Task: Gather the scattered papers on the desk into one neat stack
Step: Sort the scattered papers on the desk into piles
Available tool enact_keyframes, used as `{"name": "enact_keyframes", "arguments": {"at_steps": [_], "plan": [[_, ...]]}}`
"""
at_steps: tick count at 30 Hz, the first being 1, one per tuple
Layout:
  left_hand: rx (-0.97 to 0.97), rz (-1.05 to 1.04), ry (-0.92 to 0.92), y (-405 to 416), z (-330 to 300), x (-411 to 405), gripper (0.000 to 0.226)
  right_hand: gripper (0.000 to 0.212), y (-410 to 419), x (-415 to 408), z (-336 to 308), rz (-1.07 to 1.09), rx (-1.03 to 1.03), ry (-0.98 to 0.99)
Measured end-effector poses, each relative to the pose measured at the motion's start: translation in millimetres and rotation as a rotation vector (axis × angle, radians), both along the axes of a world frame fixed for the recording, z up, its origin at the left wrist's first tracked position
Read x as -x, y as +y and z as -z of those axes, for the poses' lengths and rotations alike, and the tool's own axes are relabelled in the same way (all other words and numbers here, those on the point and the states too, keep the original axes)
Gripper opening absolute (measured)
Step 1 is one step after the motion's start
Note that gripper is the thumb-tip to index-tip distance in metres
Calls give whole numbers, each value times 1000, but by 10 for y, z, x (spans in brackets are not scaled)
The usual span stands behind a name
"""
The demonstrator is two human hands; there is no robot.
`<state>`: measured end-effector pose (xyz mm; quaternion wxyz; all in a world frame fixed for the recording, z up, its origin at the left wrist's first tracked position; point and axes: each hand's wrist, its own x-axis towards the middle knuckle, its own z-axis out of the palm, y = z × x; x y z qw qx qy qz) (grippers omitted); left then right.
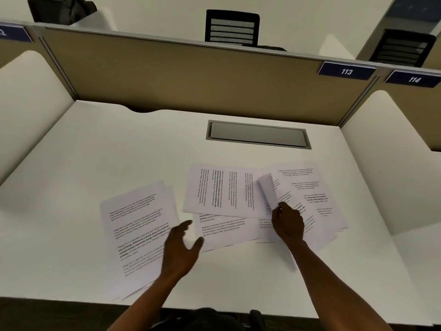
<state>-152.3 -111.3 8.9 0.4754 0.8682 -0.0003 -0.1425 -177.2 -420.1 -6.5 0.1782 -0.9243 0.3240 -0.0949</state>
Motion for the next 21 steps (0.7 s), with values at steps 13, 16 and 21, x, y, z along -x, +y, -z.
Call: {"name": "enact_keyframes", "arguments": {"at_steps": [13, 16, 21], "plan": [[377, 216, 449, -1188, -223, -122, 82, 22, 841, 300, -41, -224, -305, -249], [380, 126, 444, -1130, -191, -123, 77, 21, 984, 323, 34, -230, -272, -217], [407, 1, 428, -915, -149, -122, 50, 19, 1110, 314, 27, -395, -300, -280]]}}
